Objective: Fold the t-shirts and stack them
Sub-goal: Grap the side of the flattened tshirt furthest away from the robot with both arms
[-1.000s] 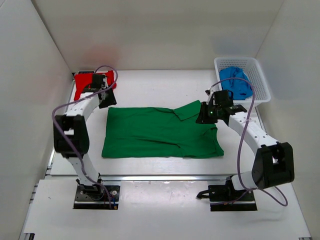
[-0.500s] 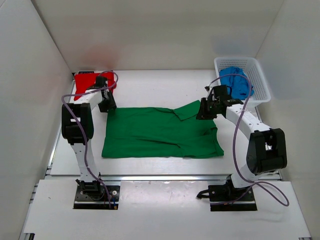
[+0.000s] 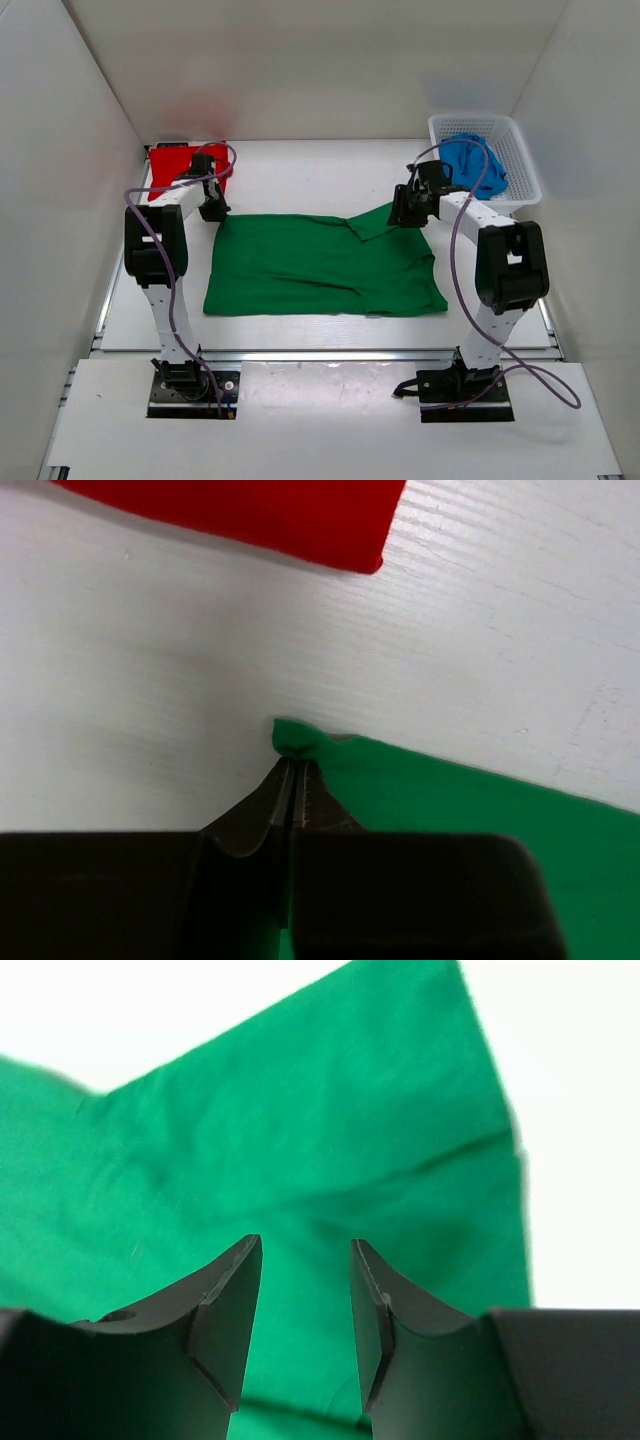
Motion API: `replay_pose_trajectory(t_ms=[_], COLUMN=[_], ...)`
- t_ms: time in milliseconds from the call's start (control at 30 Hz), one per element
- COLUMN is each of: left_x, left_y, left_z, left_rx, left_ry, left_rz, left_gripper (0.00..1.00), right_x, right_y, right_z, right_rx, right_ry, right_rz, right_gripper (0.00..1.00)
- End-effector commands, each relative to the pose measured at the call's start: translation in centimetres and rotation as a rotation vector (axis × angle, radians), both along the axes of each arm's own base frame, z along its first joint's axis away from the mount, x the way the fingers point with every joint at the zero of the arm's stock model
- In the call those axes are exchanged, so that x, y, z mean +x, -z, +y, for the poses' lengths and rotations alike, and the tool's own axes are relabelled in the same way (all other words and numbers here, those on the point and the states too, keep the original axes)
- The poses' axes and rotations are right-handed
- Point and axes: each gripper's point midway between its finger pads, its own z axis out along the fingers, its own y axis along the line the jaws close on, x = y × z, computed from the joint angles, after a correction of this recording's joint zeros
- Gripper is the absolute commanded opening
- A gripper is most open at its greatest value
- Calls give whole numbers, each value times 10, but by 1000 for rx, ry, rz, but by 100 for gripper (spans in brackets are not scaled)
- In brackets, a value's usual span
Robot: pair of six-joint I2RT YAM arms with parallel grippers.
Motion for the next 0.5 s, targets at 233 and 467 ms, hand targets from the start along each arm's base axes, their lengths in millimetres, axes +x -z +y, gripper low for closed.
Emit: replay_pose_trajectory(t_ms=[233, 467], left_x=[6, 6], left_y=[-5, -2], left_z=[-3, -8], left_rx=[-31, -49], left_ry=[19, 28], left_rz=[-33, -24], left_gripper=[39, 41], right_x=[79, 100], right_y=[-17, 16], right_z=[-30, -45], right_rx=[-109, -137], right_ry=[124, 115], right_rz=[-154, -68], right_gripper=[43, 44])
